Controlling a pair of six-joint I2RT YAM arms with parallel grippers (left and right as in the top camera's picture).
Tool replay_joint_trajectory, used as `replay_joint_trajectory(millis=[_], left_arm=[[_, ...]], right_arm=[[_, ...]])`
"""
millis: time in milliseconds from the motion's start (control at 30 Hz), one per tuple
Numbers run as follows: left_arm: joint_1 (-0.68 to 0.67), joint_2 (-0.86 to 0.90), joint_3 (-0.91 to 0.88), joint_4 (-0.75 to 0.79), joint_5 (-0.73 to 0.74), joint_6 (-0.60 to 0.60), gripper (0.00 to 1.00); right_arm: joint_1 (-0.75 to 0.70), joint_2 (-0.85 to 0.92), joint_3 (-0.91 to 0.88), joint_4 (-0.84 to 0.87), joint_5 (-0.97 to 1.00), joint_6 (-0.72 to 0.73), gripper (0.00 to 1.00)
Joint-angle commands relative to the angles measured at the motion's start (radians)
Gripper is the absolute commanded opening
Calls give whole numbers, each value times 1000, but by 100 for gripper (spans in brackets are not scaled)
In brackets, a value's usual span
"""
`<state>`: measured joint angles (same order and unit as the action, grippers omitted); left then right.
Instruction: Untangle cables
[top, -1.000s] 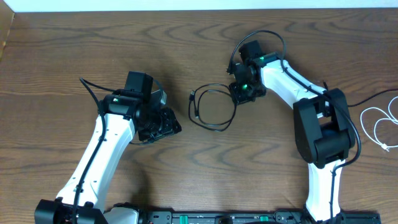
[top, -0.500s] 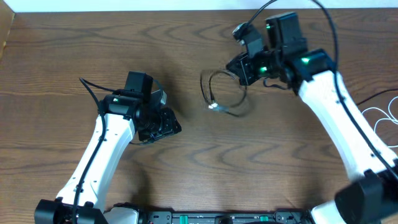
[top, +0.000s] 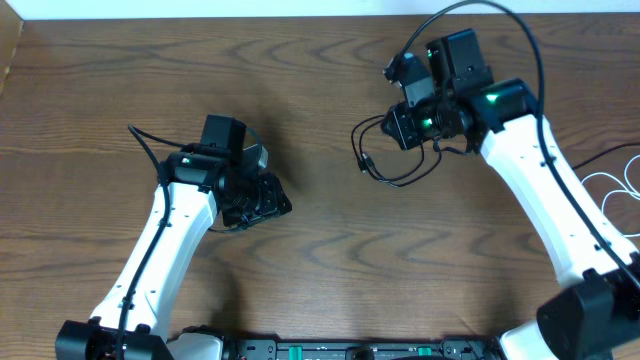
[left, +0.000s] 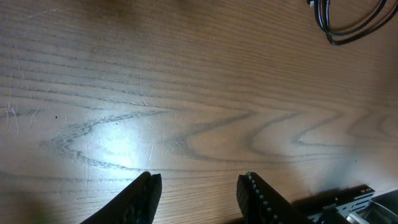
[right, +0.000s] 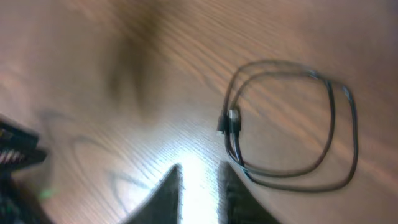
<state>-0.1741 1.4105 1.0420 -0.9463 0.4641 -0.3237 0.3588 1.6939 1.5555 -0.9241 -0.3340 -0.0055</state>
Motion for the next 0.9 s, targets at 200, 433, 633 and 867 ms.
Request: replay_joint_trajectory(millis=[200,433,633,867], left_arm=[[-2,2,-6,-2,-13,13,45],[-2,2,-6,-3,-13,13,45],[-2,2,-6,-3,-13,13,45],[-2,2,-6,-3,-13,13,45]], right_arm=[[28,175,-1,-40,89,6,40],[68,320,-1,-11,89,-90,42],[99,422,-1,-3,127,-90,43],[126,492,-1,-4,239,-89,42]])
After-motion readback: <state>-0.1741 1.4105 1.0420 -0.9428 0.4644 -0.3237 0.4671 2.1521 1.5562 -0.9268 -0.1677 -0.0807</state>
